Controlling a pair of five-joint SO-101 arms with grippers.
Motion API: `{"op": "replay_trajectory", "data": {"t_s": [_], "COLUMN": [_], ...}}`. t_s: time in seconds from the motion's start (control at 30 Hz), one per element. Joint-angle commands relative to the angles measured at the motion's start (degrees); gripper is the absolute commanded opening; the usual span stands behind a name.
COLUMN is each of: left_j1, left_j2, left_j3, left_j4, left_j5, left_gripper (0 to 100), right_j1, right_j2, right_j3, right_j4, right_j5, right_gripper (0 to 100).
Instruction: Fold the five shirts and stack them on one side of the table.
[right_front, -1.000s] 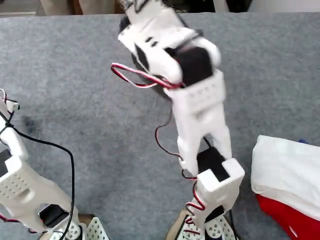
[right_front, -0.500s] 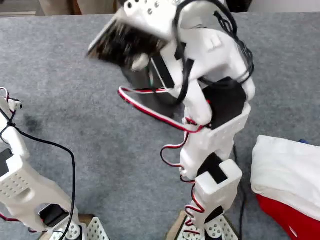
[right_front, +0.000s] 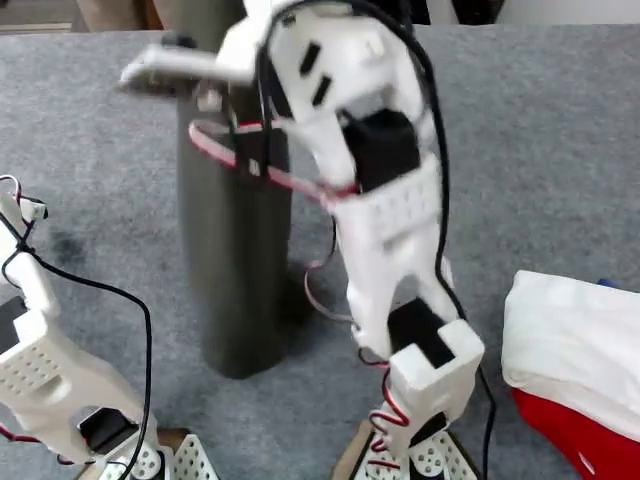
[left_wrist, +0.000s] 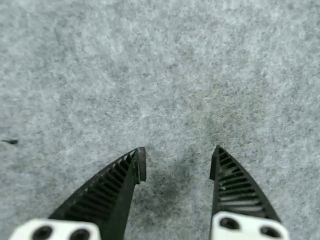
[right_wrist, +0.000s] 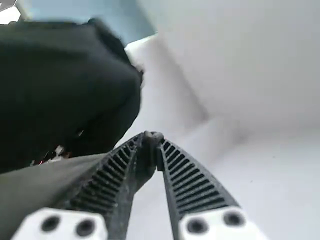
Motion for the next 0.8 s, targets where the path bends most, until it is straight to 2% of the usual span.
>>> {"op": "replay_trajectory", "data": {"t_s": [0.0, 0.2, 0.4, 0.47, 0.77], "left_j1": [0.7, 0.7, 1.2, 3.1, 22.6], "left_j2": [-0.7, -0.7, -0.7, -1.0, -14.8], "left_j3": [-2.7, -2.7, -2.8, -3.0, -8.8], "left_j4": [0.4, 0.2, 0.5, 1.8, 21.2], "left_j5": [-0.3, -0.3, -1.0, -4.9, -24.3], "left_gripper": [21, 21, 21, 21, 21], "right_j1": [6.1, 15.8, 24.8, 27.4, 35.4], "right_j2": [-0.8, 0.1, 4.1, 5.1, 6.1], "right_j3": [10.9, 31.7, 40.9, 42.6, 52.8], "right_j4": [-5.0, -9.0, -13.5, -13.5, -13.4], "right_j5": [0.4, 2.6, 5.6, 5.6, 5.5], "right_gripper": [0.4, 0.4, 0.4, 0.4, 0.4]}}
